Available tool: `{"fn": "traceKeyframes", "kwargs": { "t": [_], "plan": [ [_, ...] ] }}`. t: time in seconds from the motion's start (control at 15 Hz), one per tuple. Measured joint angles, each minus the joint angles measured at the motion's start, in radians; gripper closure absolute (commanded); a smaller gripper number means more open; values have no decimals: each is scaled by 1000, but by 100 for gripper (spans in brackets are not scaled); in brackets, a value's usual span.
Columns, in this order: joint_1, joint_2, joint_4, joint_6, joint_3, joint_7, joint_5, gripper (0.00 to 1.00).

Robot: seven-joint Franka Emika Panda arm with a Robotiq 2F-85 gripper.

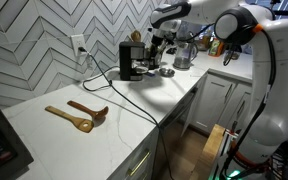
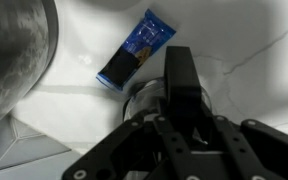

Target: Insert the coffee pot into the coffee maker

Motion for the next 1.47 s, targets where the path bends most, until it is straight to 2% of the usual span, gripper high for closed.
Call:
{"fn": "traceKeyframes", "kwargs": {
  "t": [1.47],
  "plan": [
    [-8,33,17,50,47,0,50,93]
  ]
}}
